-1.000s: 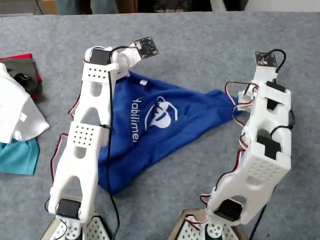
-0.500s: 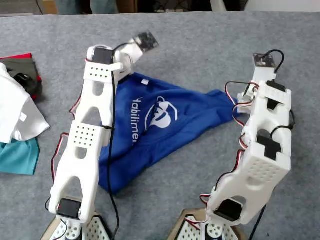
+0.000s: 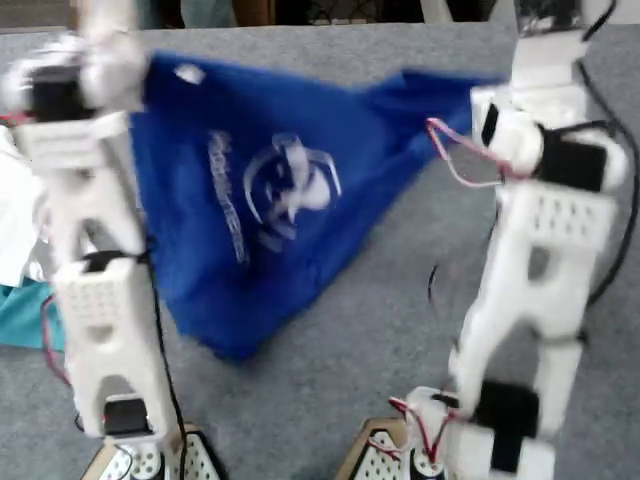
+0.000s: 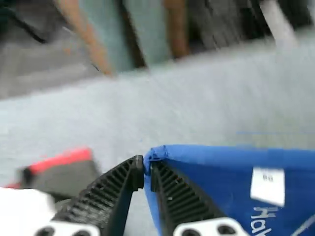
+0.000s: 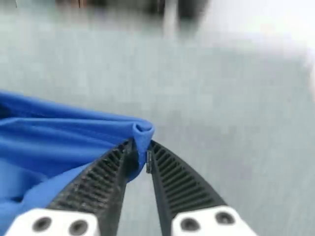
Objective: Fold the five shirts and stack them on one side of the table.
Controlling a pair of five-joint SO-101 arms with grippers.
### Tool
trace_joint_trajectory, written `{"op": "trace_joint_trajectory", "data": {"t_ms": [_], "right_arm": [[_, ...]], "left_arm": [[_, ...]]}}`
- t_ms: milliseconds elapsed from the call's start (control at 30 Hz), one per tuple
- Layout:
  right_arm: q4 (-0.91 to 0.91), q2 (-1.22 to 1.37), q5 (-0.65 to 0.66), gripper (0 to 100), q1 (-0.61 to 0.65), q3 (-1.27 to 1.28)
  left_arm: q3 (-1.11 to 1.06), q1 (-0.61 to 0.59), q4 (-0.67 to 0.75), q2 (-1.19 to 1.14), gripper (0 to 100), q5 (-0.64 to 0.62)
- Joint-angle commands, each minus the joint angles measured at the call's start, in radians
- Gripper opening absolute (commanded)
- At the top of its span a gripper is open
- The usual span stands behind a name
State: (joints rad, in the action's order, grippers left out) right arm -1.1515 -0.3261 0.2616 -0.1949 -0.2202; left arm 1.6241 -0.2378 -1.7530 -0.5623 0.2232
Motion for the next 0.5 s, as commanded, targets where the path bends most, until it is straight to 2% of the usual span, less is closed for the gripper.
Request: {"op": "trace_joint_trajectory", "data": {"t_ms": [0, 133, 233, 333, 467], "right_arm": [[0.117, -0.183, -0.038, 1.4, 0.014, -0.117], [0.15, -0.297, -0.046, 1.3, 0.008, -0.251], [0.098, -0.34, -0.046, 1.3, 0.006, -0.409], [-0.051, -0.334, -0.046, 1.3, 0.006, -0.506], [-0.391, -0.297, -0.044, 1.4, 0.011, -0.493]], "left_arm": [[0.033, -0.151, -0.008, 0.292, 3, -0.071], [0.033, -0.289, -0.008, 0.523, 3, -0.069], [0.03, -0.367, -0.009, 0.68, 3, -0.043], [-0.09, -0.38, -0.009, 0.807, 3, 0.002], [-0.437, -0.378, -0.009, 0.948, 3, 0.009]]}}
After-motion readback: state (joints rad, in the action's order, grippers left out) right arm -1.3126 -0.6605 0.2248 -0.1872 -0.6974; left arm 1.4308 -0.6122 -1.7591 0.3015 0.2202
